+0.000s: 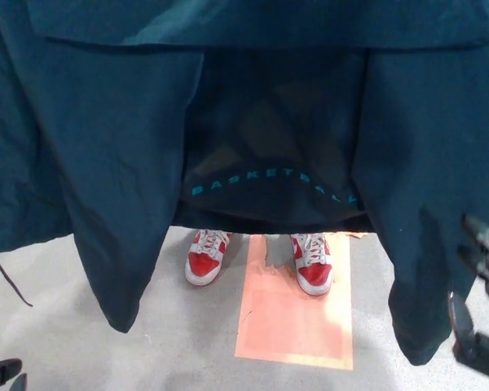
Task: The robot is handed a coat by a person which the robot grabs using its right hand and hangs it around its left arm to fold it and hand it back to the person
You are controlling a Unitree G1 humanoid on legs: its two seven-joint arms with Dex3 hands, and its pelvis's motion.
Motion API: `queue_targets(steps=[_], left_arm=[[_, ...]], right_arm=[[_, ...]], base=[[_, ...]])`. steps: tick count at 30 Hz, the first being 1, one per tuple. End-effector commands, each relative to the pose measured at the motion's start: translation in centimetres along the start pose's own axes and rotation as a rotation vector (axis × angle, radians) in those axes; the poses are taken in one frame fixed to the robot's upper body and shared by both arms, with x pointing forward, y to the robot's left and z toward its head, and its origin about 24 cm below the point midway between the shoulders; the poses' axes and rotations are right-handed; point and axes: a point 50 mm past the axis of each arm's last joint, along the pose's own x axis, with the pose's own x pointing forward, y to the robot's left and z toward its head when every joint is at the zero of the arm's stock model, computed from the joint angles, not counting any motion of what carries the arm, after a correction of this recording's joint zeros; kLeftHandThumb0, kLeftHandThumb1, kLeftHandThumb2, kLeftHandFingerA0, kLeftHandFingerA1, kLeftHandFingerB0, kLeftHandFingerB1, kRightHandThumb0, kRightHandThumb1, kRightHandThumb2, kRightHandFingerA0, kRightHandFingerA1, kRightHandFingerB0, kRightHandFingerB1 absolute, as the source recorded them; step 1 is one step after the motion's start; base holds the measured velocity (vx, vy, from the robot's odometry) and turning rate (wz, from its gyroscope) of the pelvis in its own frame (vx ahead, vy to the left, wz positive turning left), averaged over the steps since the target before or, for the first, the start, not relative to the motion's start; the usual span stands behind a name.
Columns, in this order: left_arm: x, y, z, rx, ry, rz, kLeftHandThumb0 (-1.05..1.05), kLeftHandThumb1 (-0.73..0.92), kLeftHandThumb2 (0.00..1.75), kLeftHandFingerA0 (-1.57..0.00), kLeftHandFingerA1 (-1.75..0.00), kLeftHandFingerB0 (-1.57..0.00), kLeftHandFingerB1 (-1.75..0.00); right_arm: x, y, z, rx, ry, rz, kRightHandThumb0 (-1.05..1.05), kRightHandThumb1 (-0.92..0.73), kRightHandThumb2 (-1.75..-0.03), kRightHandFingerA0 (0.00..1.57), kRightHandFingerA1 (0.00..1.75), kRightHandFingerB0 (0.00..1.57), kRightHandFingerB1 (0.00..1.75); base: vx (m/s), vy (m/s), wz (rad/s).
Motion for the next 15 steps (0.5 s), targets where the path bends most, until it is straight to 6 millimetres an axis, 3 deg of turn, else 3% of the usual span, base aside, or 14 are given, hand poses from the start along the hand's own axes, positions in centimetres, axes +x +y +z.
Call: queue_targets(steps=[1,2,4,5,7,8,9,10,13,14,15], left_arm=[[-0.3,0.4,0.7,-0.009,-0.084,0.007,-0.72,0.73,1.07,-0.04,-0.43,-0.03,-0.34],[-0.3,0.4,0.6,0.017,-0.083,0.015,-0.73,0.74,1.09,-0.05,-0.43,-0.03,-0.36],[-0.2,0.5,0.7,0.021,-0.083,0.017,-0.71,0.74,1.09,-0.04,-0.37,-0.03,-0.34],[-0.3,0.4,0.6,0.001,-0.086,0.003,-0.81,0.78,1.08,-0.07,-0.31,-0.07,-0.27],[-0.3,0.4,0.5,-0.006,-0.087,-0.002,-0.81,0.78,1.08,-0.07,-0.31,-0.07,-0.27],[-0.4,0.5,0.5,0.003,-0.085,-0.002,-0.81,0.78,1.09,-0.07,-0.30,-0.07,-0.26],[-0.4,0.6,0.4,0.002,-0.081,0.003,-0.71,0.73,1.09,-0.02,-0.35,-0.02,-0.32],[-0.4,0.6,0.5,-0.002,-0.076,0.007,-0.71,0.73,1.09,-0.02,-0.34,-0.02,-0.31],[-0.3,0.6,0.9,-0.006,-0.097,-0.009,-0.78,0.79,1.09,-0.05,-0.26,-0.05,-0.26],[-0.3,0.8,1.1,0.001,-0.097,-0.006,-0.79,0.78,1.08,-0.07,-0.32,-0.06,-0.27],[-0.3,0.8,1.2,0.011,-0.093,-0.002,-0.75,0.92,0.71,-0.11,-0.28,-0.08,-0.24]], right_arm=[[-3.6,-4.9,20.6,-0.043,-1.024,-0.286,-0.74,-0.63,-0.94,0.08,0.45,0.06,0.40],[-2.8,-4.8,21.4,-0.069,-1.049,-0.272,-0.75,-0.60,-1.01,0.04,0.45,0.00,0.35],[-1.9,-4.6,22.2,-0.100,-1.060,-0.253,-0.74,-0.61,-1.03,0.03,0.43,0.02,0.34],[-0.7,-4.5,22.7,-0.133,-1.045,-0.200,-0.89,-0.69,-1.06,0.08,0.19,0.08,0.16],[-0.3,-4.6,22.9,-0.144,-1.035,-0.183,-0.89,-0.69,-1.06,0.08,0.19,0.08,0.16],[0.8,-4.6,23.2,-0.158,-1.032,-0.178,-0.81,-0.83,-0.67,0.12,0.24,0.10,0.23],[1.8,-4.7,23.5,-0.183,-1.024,-0.160,-0.86,-0.69,-0.87,0.08,0.26,0.07,0.24],[2.5,-4.8,23.7,-0.203,-1.013,-0.137,-0.90,-0.71,-1.09,0.09,0.21,0.10,0.20],[4.7,-4.9,24.7,-0.283,-0.950,-0.060,-0.91,-0.73,-1.10,0.08,0.16,0.08,0.18],[5.4,-4.9,25.1,-0.311,-0.971,-0.053,-0.85,-0.70,-1.06,0.03,0.27,0.10,0.22],[6.0,-4.8,25.4,-0.346,-0.962,-0.042,-0.89,-0.73,-1.07,0.08,0.21,0.08,0.15]], base=[[0.00,0.000,0.00],[0.00,0.000,0.00],[0.00,0.000,0.00],[0.00,0.000,0.00],[0.00,0.000,0.00],[0.00,0.000,0.00],[0.00,0.000,0.00],[0.00,0.000,0.00],[0.00,0.000,0.00],[0.00,0.000,0.00],[0.00,0.000,0.00]])
